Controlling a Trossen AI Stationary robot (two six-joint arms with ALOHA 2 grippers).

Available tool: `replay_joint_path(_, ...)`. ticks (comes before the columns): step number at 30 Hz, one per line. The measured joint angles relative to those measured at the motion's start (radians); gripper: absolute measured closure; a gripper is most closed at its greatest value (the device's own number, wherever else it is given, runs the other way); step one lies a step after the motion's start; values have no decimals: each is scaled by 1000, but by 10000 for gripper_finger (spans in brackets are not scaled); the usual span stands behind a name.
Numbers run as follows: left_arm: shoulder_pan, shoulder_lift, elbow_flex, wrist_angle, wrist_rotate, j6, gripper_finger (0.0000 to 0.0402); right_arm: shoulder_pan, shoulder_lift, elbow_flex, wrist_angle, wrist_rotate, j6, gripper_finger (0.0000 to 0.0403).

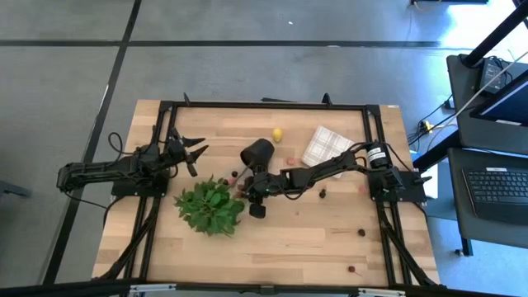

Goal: Pick and placing Produce into tupperware
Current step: Adjust the black potted plant on the table

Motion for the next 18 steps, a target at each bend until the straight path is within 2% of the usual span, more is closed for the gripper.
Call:
replay_joint_path(8,0,0,0,0,0,0,276,0,-3,0,-1,0,-7,224)
replay_joint_path(18,0,0,0,0,0,0,276,0,-78,20,-74,2,-111,199)
